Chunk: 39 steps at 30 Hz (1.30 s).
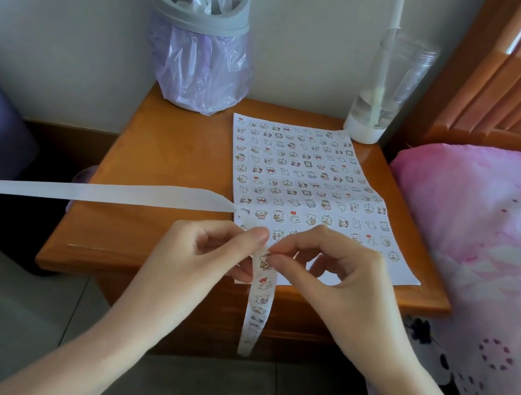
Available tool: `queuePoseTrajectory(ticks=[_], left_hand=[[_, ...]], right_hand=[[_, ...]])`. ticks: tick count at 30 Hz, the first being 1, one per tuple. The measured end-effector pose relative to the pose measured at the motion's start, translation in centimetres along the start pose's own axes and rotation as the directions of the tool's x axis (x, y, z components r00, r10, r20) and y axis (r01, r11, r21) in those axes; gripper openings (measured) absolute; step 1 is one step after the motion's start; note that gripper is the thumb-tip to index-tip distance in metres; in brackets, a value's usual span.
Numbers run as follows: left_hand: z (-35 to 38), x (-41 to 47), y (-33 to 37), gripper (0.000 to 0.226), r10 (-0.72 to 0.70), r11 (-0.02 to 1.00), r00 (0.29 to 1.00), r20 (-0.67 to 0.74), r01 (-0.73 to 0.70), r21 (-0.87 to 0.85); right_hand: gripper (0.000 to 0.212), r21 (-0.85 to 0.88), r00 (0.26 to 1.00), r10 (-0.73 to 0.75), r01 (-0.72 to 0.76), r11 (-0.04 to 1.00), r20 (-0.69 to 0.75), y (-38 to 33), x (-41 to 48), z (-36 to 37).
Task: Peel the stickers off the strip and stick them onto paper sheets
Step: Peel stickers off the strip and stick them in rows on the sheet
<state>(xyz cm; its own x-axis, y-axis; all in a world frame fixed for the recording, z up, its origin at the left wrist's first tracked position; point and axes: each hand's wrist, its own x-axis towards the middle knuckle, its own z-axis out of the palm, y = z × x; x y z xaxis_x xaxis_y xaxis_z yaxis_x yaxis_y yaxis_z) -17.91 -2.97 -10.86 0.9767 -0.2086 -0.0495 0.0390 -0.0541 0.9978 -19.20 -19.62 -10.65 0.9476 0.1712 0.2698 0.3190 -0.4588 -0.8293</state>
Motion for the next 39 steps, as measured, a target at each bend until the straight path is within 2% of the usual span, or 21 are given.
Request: queuePoseTrajectory(ticks=[8,10,14,19,22,28,39], left_hand=[[-0.1,0.3,-0.4,0.018,-0.010,0.996,1.000,-0.017,0.012,0.092],[-0.3,0.4,-0.6,0.018,-0.007,0.994,1.000,-0.027,0.010,0.110],[-0.7,0.6,-1.2,0.016,0.011,0.985,0.999,-0.044,-0.003,0.171],[-0.7,0.5,-1.6,0.015,0.049,0.957,0.998,-0.032,-0.037,0.286],[-0.7,0.6,-1.7,0.014,0.062,0.939,0.998,-0.032,-0.047,0.342],[-0.6,0.7,-1.8,0.013,0.073,0.914,0.997,-0.029,-0.056,0.402],[-0.7,0.8,-1.9,0.008,0.072,0.902,0.997,-0.020,-0.057,0.428]], right_hand=[[0.002,-0.129,1.000,0.004,-0.002,0.992,0.014,0.2,0.1,0.1],[0.001,-0.077,0.999,0.023,-0.020,0.997,0.047,0.0,0.2,-0.2],[0.007,0.087,0.992,0.124,-0.125,0.988,0.018,0.0,0.8,-2.2],[0.004,-0.032,0.939,0.340,-0.339,0.940,0.050,2.2,1.6,-4.0],[0.006,-0.034,0.915,0.393,-0.392,0.919,0.088,2.6,1.8,-3.9],[0.012,-0.114,0.931,0.356,-0.347,0.931,0.075,2.8,1.8,-3.3],[0.008,-0.195,0.950,0.304,-0.286,0.938,0.072,2.6,1.7,-2.8]])
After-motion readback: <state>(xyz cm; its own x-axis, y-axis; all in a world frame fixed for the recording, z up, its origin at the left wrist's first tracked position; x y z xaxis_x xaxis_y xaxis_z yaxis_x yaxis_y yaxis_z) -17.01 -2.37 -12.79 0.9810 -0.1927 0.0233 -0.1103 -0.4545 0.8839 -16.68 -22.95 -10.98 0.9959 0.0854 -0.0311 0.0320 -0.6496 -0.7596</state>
